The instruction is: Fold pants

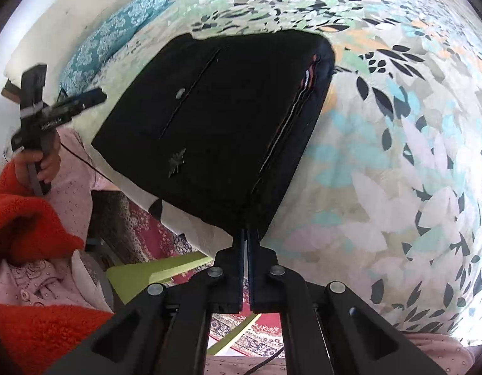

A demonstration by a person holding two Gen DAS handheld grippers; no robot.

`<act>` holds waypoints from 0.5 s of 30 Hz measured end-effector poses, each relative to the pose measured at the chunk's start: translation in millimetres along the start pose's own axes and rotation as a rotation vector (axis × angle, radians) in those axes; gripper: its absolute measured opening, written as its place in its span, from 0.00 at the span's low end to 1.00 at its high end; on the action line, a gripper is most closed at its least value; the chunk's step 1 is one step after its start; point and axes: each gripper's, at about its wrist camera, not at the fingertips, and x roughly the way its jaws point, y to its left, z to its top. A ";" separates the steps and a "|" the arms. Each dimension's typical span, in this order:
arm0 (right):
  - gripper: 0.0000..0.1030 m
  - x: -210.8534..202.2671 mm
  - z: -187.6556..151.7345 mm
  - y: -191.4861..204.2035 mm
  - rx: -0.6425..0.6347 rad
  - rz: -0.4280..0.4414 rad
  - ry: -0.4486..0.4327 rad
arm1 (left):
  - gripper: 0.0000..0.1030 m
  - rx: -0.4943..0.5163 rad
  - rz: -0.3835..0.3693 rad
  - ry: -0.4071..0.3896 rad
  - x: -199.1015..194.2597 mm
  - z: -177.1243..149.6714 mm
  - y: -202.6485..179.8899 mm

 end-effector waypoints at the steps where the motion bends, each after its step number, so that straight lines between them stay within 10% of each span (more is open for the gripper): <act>1: 0.04 -10.0 4.6 -1.7 0.010 -0.008 -0.028 | 0.73 0.027 -0.010 0.007 1.9 -1.0 -6.0; 8: 0.08 -27.2 72.9 32.4 -0.092 -0.085 -0.251 | 0.73 0.207 -0.049 0.080 19.9 -14.1 -50.6; 15: 0.21 41.3 102.5 -4.1 0.079 -0.101 -0.189 | 0.73 0.294 0.013 0.075 17.8 -27.0 -65.0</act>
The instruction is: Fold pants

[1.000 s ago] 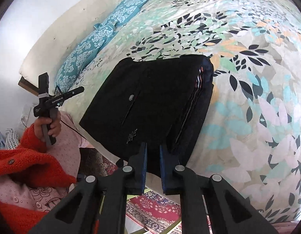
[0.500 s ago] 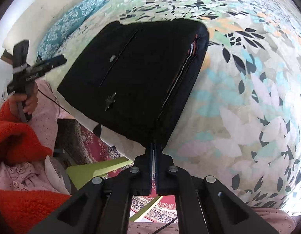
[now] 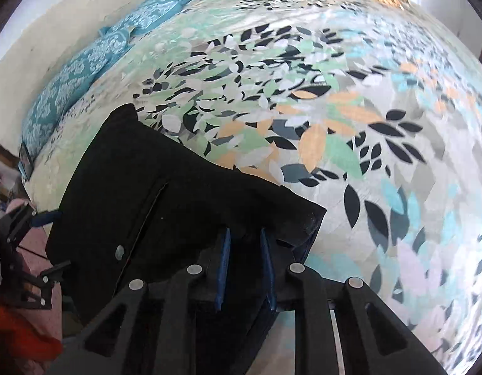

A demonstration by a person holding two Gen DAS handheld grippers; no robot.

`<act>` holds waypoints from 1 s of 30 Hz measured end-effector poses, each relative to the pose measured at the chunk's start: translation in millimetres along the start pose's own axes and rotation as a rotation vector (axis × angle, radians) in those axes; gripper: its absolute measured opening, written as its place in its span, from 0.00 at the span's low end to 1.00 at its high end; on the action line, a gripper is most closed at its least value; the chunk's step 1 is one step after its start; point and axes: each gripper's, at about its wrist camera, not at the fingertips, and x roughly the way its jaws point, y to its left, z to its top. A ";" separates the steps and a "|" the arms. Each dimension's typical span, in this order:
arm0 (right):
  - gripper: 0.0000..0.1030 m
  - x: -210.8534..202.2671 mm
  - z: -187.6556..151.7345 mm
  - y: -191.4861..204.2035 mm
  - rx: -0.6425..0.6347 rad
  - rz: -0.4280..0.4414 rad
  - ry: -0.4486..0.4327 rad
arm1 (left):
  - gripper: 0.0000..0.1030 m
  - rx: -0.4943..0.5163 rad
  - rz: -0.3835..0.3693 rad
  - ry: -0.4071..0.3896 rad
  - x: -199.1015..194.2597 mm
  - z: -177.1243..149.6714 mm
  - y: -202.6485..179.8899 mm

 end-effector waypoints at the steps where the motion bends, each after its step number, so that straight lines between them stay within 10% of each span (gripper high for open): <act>1: 0.21 -6.9 -1.7 1.0 0.005 -0.002 -0.010 | 0.73 -0.007 0.005 0.002 -2.0 -0.3 1.1; 11: 0.41 -91.5 -56.4 55.1 -0.158 0.007 -0.060 | 0.82 -0.082 0.103 -0.021 -13.4 8.1 11.7; 30: 0.41 -37.2 -109.2 92.4 -0.239 -0.013 0.086 | 0.82 -0.112 0.123 0.050 0.0 3.2 22.0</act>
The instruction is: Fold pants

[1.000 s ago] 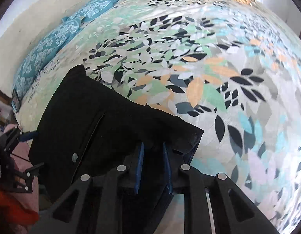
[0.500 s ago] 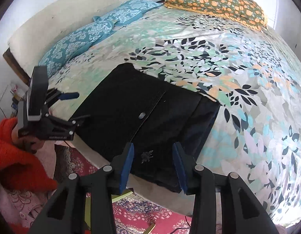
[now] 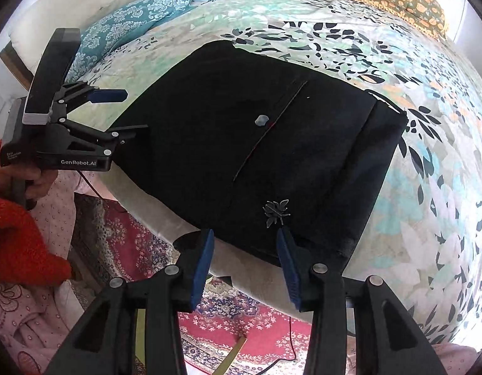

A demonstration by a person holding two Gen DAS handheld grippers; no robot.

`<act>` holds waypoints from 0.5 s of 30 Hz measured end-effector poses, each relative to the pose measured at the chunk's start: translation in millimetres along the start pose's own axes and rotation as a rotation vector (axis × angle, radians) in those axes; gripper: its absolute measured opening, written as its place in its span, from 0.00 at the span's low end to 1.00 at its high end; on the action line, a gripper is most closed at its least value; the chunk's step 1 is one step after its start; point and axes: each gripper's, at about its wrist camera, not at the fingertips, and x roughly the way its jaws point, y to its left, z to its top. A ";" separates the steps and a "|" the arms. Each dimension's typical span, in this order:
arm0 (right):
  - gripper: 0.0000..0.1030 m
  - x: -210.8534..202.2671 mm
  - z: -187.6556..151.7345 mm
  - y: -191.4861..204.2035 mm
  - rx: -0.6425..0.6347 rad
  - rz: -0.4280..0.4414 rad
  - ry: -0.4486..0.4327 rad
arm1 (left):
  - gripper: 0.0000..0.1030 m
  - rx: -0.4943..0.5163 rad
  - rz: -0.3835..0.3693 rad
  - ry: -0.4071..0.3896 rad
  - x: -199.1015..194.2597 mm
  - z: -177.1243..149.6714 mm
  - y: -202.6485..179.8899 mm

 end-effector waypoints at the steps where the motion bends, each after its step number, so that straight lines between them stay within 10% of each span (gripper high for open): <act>1: 0.42 -4.6 -1.6 -2.2 0.016 0.016 -0.013 | 0.83 -0.012 -0.011 0.000 -1.0 -0.3 2.4; 7: 0.75 -47.8 -12.8 -41.1 0.179 0.111 -0.188 | 0.84 -0.131 -0.063 0.002 -3.3 3.4 31.9; 15: 0.77 0.1 -15.8 -148.4 0.507 0.380 -0.145 | 0.89 -0.521 -0.397 0.129 46.5 2.9 116.4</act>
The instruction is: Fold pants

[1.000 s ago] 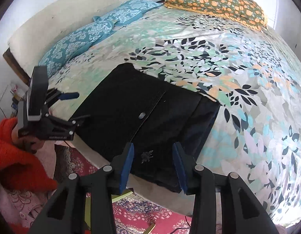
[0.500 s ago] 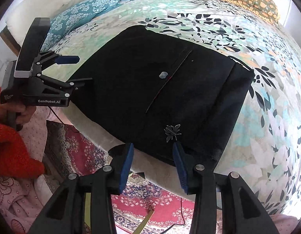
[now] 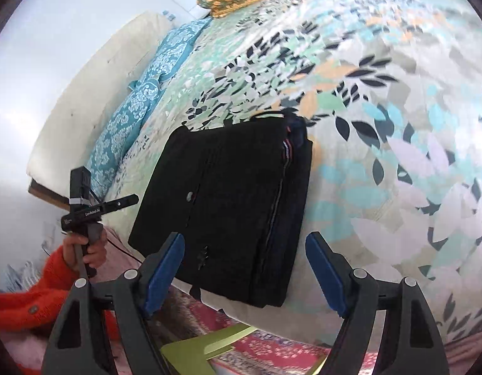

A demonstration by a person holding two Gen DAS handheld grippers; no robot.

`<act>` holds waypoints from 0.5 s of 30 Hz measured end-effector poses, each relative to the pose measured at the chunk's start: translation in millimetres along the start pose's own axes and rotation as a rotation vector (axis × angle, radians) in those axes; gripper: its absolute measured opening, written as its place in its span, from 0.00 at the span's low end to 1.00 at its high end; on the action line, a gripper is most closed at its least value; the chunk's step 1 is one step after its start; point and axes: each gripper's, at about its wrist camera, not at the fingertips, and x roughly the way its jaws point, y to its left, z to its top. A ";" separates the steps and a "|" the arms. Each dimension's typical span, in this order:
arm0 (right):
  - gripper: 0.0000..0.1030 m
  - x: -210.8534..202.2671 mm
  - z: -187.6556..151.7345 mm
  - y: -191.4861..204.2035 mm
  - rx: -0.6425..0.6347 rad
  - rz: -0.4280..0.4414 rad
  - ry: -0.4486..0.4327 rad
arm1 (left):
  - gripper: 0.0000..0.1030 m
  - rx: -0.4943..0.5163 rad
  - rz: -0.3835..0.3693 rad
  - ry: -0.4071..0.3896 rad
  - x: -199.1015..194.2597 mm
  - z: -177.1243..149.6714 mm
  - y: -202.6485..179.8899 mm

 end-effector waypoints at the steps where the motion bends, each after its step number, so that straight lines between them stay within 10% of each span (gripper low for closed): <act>1: 0.77 8.2 4.3 -10.8 0.038 0.026 0.020 | 0.89 -0.033 -0.043 0.030 7.5 3.0 7.2; 15: 0.84 84.4 45.9 -18.3 0.151 0.237 0.158 | 0.92 0.016 -0.173 0.148 52.9 38.9 -17.1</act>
